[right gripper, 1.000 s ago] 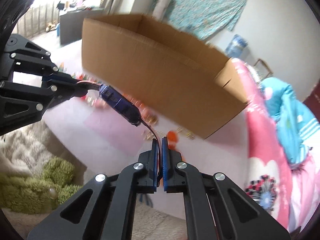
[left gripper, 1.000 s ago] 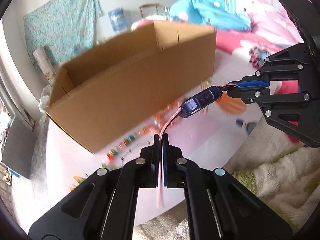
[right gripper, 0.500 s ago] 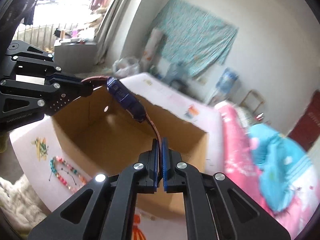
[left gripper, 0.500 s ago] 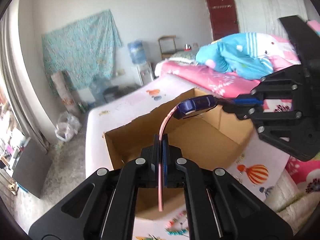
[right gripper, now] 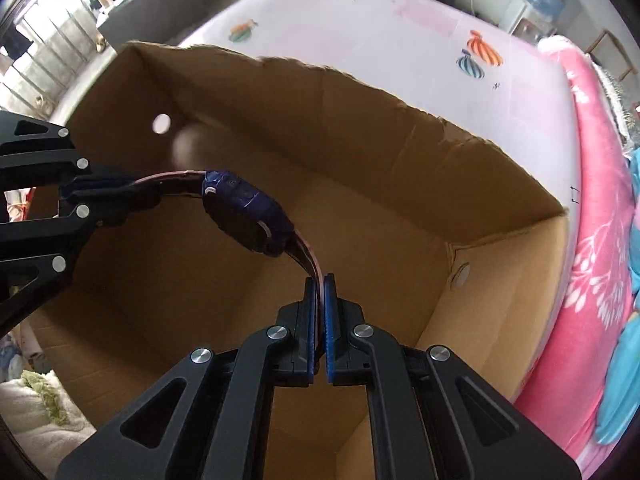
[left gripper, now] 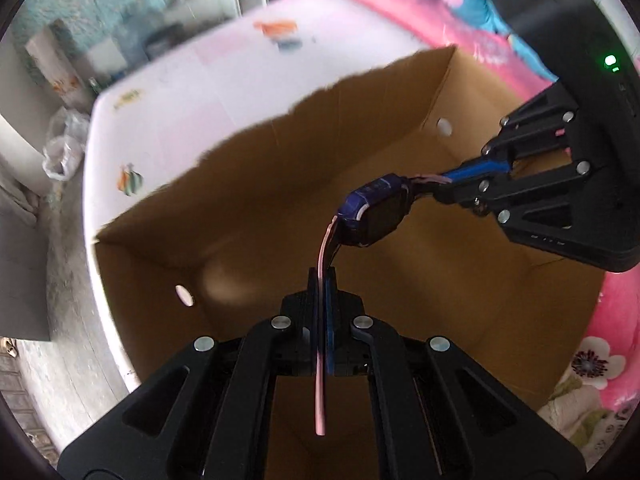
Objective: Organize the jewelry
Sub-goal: 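Carry both watches into the cardboard box and open both tools, then move both tools out of the box toward the bead bracelets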
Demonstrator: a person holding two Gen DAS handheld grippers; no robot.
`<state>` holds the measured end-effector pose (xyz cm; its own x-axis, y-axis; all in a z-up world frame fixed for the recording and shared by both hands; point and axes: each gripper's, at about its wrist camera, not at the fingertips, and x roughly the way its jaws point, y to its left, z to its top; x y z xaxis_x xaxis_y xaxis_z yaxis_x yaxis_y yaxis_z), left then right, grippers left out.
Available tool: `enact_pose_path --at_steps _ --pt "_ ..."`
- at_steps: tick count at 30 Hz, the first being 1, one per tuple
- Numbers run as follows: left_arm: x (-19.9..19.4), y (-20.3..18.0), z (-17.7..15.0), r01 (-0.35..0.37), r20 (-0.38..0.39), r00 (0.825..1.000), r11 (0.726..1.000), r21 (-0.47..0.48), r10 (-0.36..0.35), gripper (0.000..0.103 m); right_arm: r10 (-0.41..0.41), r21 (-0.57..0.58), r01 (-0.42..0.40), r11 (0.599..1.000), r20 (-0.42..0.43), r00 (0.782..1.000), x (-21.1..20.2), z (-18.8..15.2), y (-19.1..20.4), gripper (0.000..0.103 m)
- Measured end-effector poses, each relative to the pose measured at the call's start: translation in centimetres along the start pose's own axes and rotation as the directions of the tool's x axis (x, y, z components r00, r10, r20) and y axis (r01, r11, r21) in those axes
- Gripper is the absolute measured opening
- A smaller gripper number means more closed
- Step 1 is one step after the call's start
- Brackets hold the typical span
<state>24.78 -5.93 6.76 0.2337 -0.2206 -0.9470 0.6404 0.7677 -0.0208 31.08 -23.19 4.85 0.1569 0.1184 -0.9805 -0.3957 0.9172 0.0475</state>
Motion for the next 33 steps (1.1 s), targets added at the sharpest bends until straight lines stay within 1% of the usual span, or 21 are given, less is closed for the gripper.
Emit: enact_pose_path --at_steps 2,3,5,6,8,9,10,14,18,20,22,23,24,25,26,27,28,29,30,32,33 --pt "1.0 0.5 0.8 0.024 -0.038 0.999 0.999 -0.021 -0.024 0.003 0.009 -0.005 -0.009 1.000 -0.046 0.999 0.9 0.7 -0.3 0.004" --pt "1.5 0.8 1.2 0.034 -0.056 0.998 0.999 -0.034 -0.036 0.003 0.004 -0.005 -0.004 1.000 -0.052 0.999 1.1 1.0 -0.5 0.004" --pt "2.5 1.3 1.8 0.048 -0.101 0.994 0.997 -0.055 -0.053 0.004 -0.009 -0.007 0.008 1.000 -0.085 0.996 1.6 1.6 -0.9 0.013" --pt "2.9 1.4 1.9 0.034 -0.118 0.992 0.998 -0.055 -0.041 0.004 -0.022 -0.004 0.022 1.000 -0.097 0.995 1.9 1.8 -1.2 0.022" --pt "3.6 1.7 2.0 0.015 -0.137 0.990 0.998 -0.053 -0.023 0.011 -0.049 -0.012 0.048 0.999 -0.084 0.995 1.7 2.4 -1.4 0.026" --pt "3.8 1.9 2.1 0.007 -0.144 0.990 0.998 -0.059 -0.016 0.013 -0.053 -0.016 0.052 0.999 -0.077 0.996 1.5 2.7 -1.4 0.031" --pt "3.9 2.1 2.2 -0.002 -0.146 0.989 0.998 -0.066 -0.008 0.017 -0.060 -0.018 0.059 0.998 -0.064 0.996 1.3 2.9 -1.3 0.033" --pt "3.0 2.6 2.2 -0.054 -0.103 0.994 0.996 -0.067 0.047 0.033 -0.122 -0.033 0.122 0.992 0.015 0.992 -0.3 3.2 -0.6 0.046" --pt "0.5 2.6 1.7 -0.080 -0.040 0.996 0.994 -0.075 0.077 0.041 -0.124 -0.015 0.126 0.992 0.070 0.990 -1.7 2.4 0.0 0.046" --pt "-1.9 2.5 0.9 -0.092 0.024 0.995 0.993 -0.079 0.095 0.046 -0.125 0.007 0.125 0.992 0.138 0.983 -3.4 1.6 0.4 0.047" --pt "-4.8 2.3 -0.2 -0.108 0.103 0.988 0.990 -0.089 0.117 0.051 -0.139 0.034 0.135 0.990 0.218 0.966 -5.4 0.0 0.7 0.055" --pt "-6.3 2.3 -1.0 -0.108 0.140 0.983 0.990 -0.095 0.120 0.055 -0.151 0.050 0.143 0.989 0.266 0.952 -6.8 -1.0 0.7 0.060" --pt "-8.1 2.1 -2.0 -0.097 0.188 0.975 0.990 -0.106 0.116 0.057 -0.164 0.073 0.148 0.986 0.335 0.928 -8.7 -2.3 1.3 0.067" --pt "-9.2 2.3 -2.6 -0.087 0.219 0.970 0.990 -0.114 0.110 0.061 -0.163 0.085 0.141 0.986 0.390 0.906 -10.3 -3.4 1.8 0.069" --pt "-10.7 2.2 -3.9 -0.069 0.261 0.960 0.991 -0.117 0.098 0.066 -0.159 0.090 0.133 0.987 0.427 0.890 -11.4 -4.1 1.9 0.074" --pt "-12.0 2.3 -5.1 -0.051 0.296 0.951 0.991 -0.120 0.085 0.069 -0.149 0.094 0.119 0.989 0.476 0.866 -12.8 -5.5 2.8 0.079" --pt "-13.5 2.0 -6.9 -0.029 0.334 0.940 0.991 -0.127 0.070 0.074 -0.141 0.100 0.105 0.989 0.506 0.851 -13.6 -6.5 3.1 0.081" --pt "-14.0 2.7 -7.0 -0.016 0.353 0.934 0.991 -0.135 0.063 0.076 -0.143 0.114 0.097 0.989 0.531 0.835 -14.4 -7.7 3.5 0.083" --pt "-14.9 2.9 -8.4 0.001 0.379 0.924 0.988 -0.152 0.058 0.078 -0.156 0.140 0.093 0.986 0.558 0.815 -15.1 -9.0 4.3 0.086" --pt "-15.6 2.4 -10.7 0.030 0.404 0.913 0.981 -0.189 0.050 0.085 -0.166 0.163 0.084 0.983 0.590 0.790 -15.8 -10.7 5.3 0.092" --pt "-15.5 1.8 -11.8 0.041 0.410 0.911 0.977 -0.211 0.050 0.085 -0.179 0.184 0.083 0.979 0.602 0.778 -15.9 -12.0 6.0 0.095"
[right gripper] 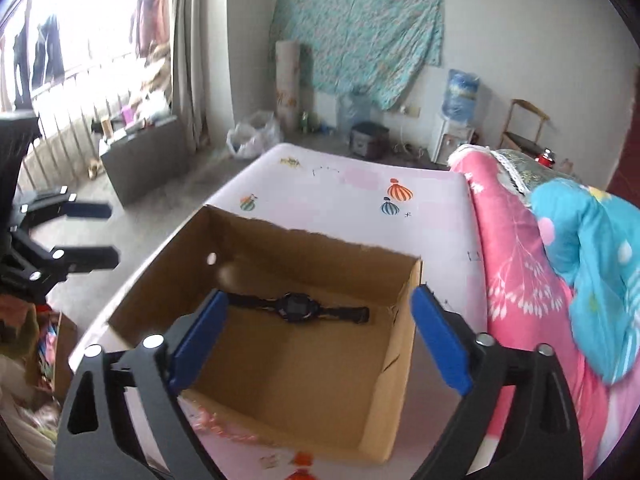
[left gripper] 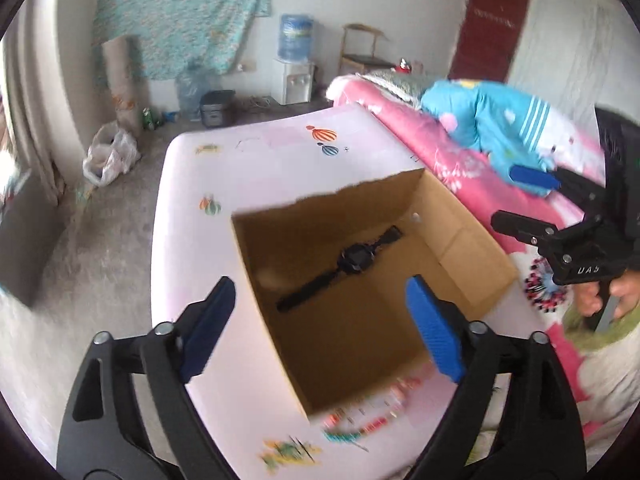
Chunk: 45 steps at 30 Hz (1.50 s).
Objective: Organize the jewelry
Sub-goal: 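Move both tools out of the box toward the bead bracelets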
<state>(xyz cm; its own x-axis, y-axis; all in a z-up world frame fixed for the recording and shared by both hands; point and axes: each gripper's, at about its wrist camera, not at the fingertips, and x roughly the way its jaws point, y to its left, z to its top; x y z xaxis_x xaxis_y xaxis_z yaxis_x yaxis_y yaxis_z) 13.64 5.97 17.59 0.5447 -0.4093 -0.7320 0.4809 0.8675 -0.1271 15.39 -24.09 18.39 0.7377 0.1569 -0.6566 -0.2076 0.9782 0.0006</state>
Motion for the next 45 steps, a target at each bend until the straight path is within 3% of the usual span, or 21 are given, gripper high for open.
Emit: enact_pose_path --at_steps 5,10,12,15,17,19,21,23,27,31,33,39,45 --pt "-1.4 0.7 -4.7 -0.068 -0.013 0.998 0.992 -0.107 0.067 0.085 -0.080 -0.011 0.080 0.997 0.011 0.997 -1.1 -3.3 2.3 0.096" --pt "-0.9 1.5 -9.0 -0.123 -0.018 0.992 0.973 -0.194 0.122 0.085 -0.246 -0.068 0.244 0.967 -0.020 0.969 -1.5 -5.6 4.2 0.096" --pt "-0.2 1.4 -10.6 -0.154 -0.023 0.988 0.966 -0.207 0.153 0.085 -0.261 -0.075 0.259 0.963 -0.016 0.965 -1.7 -6.4 4.4 0.096" --pt "0.8 1.0 -12.8 -0.177 -0.030 0.984 0.961 -0.214 0.175 0.085 -0.173 -0.013 0.172 0.985 -0.011 0.985 -2.5 -7.9 3.5 0.096" --pt "1.5 0.7 -14.0 -0.184 -0.037 0.983 0.958 -0.221 0.181 0.085 -0.074 0.064 0.072 0.995 0.022 0.997 -3.1 -9.6 2.5 0.096" --pt "2.0 0.6 -15.0 -0.187 -0.041 0.982 0.955 -0.230 0.182 0.085 -0.040 0.130 0.036 0.991 0.029 0.999 -2.9 -11.2 1.6 0.096" --pt "2.8 0.3 -15.9 -0.200 -0.045 0.980 0.955 -0.221 0.195 0.085 -0.023 0.198 0.024 0.980 -0.007 1.000 -2.1 -12.9 1.0 0.096" --pt "3.4 -0.2 -16.5 -0.212 -0.045 0.977 0.958 -0.192 0.207 0.084 0.055 0.264 -0.038 0.964 -0.058 0.997 -0.8 -14.5 0.7 0.096" --pt "4.2 -1.3 -16.9 -0.211 -0.039 0.977 0.972 -0.107 0.208 0.077 0.231 0.394 -0.175 0.903 -0.101 0.968 1.5 -16.6 1.2 0.092" --pt "4.8 -2.0 -17.3 -0.122 -0.053 0.992 0.989 -0.082 0.118 0.076 0.315 0.420 -0.238 0.876 -0.123 0.941 3.2 -17.5 3.3 0.081" --pt "5.1 -2.4 -17.7 -0.079 -0.059 0.995 0.995 -0.066 0.075 0.076 0.373 0.441 -0.279 0.853 -0.141 0.917 4.2 -17.9 4.4 0.073" --pt "5.8 -2.6 -18.1 -0.049 -0.064 0.997 0.998 -0.034 0.047 0.065 0.423 0.459 -0.290 0.840 -0.218 0.879 6.7 -18.4 6.8 0.050" --pt "6.2 -1.6 -17.9 -0.006 -0.069 0.998 0.998 -0.061 0.002 0.058 0.410 0.493 -0.247 0.834 -0.254 0.876 8.2 -18.4 7.1 0.036"
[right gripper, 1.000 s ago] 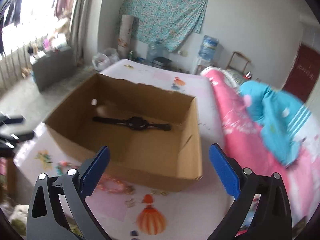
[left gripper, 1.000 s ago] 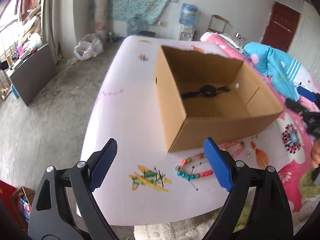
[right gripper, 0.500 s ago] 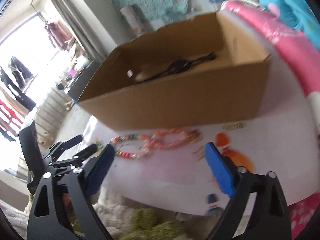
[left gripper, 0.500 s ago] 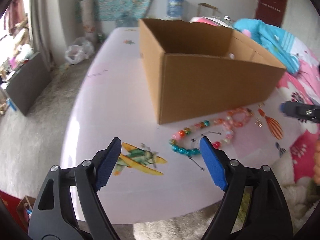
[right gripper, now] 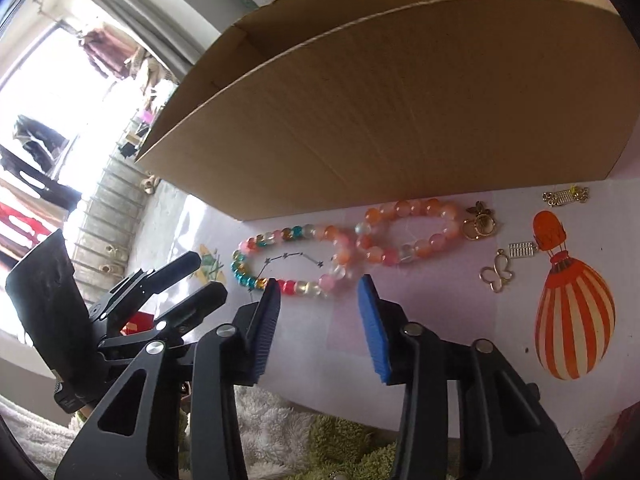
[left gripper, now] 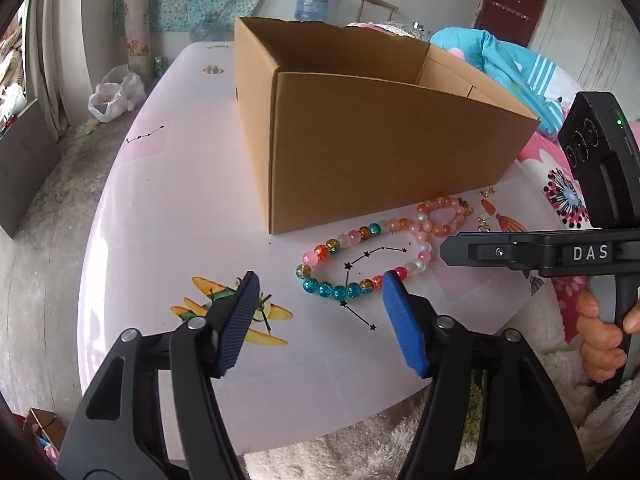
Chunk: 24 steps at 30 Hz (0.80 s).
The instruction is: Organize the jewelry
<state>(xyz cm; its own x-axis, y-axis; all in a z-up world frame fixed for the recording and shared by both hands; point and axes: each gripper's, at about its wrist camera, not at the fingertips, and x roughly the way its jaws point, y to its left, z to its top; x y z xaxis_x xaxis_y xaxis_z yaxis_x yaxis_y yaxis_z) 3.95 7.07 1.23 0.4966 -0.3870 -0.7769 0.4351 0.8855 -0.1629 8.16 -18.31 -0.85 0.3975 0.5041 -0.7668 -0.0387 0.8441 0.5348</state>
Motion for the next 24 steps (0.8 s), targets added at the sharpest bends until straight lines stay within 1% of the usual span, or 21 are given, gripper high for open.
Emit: enact_pose_path --at_steps 3,4,7,10,13,16,17,20,24 --pt "0.6 0.0 0.4 -0.001 -0.015 1.000 1.000 0.003 0.001 0.050 -0.011 0.012 0.011 1.000 -0.003 1.000 0.4 0.0 0.4 0.033" --pt "0.8 0.1 0.5 0.002 -0.021 1.000 1.000 0.001 -0.002 0.048 -0.016 0.016 0.016 1.000 -0.003 1.000 0.4 0.2 -0.1 0.033" --pt "1.6 0.4 0.9 -0.011 -0.047 0.999 1.000 0.005 0.011 0.040 -0.033 0.026 0.033 0.999 -0.004 0.999 0.6 0.2 -0.2 0.031" --pt "2.2 0.5 1.1 -0.020 -0.066 0.998 1.000 0.017 0.021 0.034 -0.045 0.032 0.046 0.998 -0.005 0.999 0.9 0.5 -0.1 0.029" --pt "2.8 0.5 1.3 -0.018 -0.084 0.996 0.999 0.034 0.021 0.031 -0.052 0.052 0.053 0.997 -0.013 0.999 1.5 0.9 0.0 0.027" --pt "3.3 -0.2 1.6 -0.045 -0.092 0.994 0.995 0.084 0.052 0.027 -0.069 0.050 0.070 0.996 -0.019 0.997 1.9 1.0 0.6 0.024" --pt "3.4 -0.3 1.6 -0.051 -0.094 0.994 0.994 0.095 0.060 0.025 -0.081 0.037 0.082 0.996 -0.020 0.996 2.1 1.2 0.9 0.023" --pt "3.7 -0.9 1.7 -0.066 -0.098 0.992 0.989 0.132 0.079 0.024 -0.116 -0.001 0.116 0.993 -0.019 0.993 2.3 1.2 1.9 0.021" --pt "3.8 -1.7 1.8 -0.090 -0.098 0.989 0.980 0.177 0.109 0.024 -0.192 -0.089 0.190 0.978 -0.011 0.981 3.1 1.2 4.0 0.015"
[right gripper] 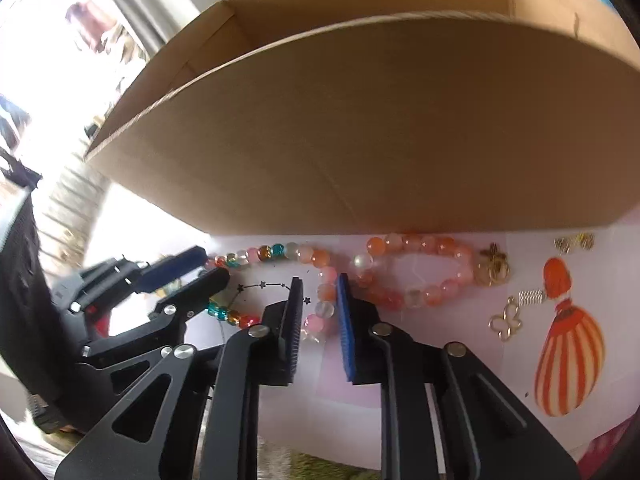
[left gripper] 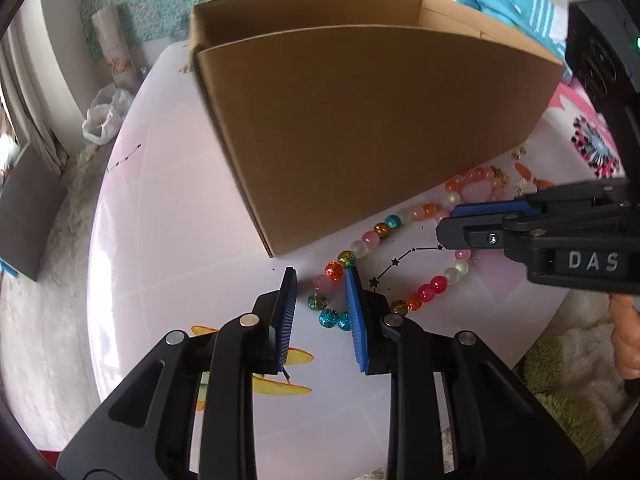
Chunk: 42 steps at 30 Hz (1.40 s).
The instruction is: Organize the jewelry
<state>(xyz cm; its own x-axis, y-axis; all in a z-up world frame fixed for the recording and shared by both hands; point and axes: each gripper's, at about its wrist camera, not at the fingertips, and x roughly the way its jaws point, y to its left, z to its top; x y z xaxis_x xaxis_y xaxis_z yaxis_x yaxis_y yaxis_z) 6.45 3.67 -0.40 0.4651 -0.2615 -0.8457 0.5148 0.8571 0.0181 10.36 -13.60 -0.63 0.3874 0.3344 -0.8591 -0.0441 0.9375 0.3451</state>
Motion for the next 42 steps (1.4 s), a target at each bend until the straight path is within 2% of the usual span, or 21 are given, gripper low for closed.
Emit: enact_pose_path --at_steps 4,9,12,22,23,29,42 --pt "-0.1 0.0 0.1 0.002 -0.015 1.000 1.000 -0.005 -0.002 0.024 -0.052 -0.072 0.053 0.996 0.009 0.999 0.1 -0.1 1.6 0.011" --pt "-0.3 -0.9 0.5 0.004 -0.022 1.000 1.000 0.012 -0.004 0.023 -0.047 -0.098 0.047 0.994 0.005 0.999 0.3 -0.3 2.7 0.010" --pt "-0.4 -0.9 0.6 0.008 -0.022 1.000 1.000 0.006 -0.008 0.016 -0.049 -0.101 0.049 0.994 0.004 0.999 0.0 0.0 2.2 0.010" --pt "-0.6 -1.1 0.6 -0.008 -0.010 1.000 1.000 -0.024 0.008 0.015 -0.082 -0.144 0.085 0.986 0.027 0.996 0.6 -0.1 3.2 0.011" --pt "-0.6 -1.0 0.6 -0.011 -0.005 1.000 0.999 -0.030 0.011 0.009 -0.078 -0.143 0.081 0.986 0.032 0.996 0.6 -0.1 3.2 0.011" --pt "-1.6 -0.8 0.0 0.011 0.023 1.000 0.999 -0.051 -0.010 0.009 -0.025 -0.086 0.028 0.996 0.035 0.999 0.3 0.1 2.5 0.010" --pt "-5.3 -2.5 -0.7 0.002 0.102 0.995 0.999 -0.038 0.002 0.009 0.002 -0.078 0.006 0.997 0.106 0.994 -2.4 -0.7 1.2 0.010"
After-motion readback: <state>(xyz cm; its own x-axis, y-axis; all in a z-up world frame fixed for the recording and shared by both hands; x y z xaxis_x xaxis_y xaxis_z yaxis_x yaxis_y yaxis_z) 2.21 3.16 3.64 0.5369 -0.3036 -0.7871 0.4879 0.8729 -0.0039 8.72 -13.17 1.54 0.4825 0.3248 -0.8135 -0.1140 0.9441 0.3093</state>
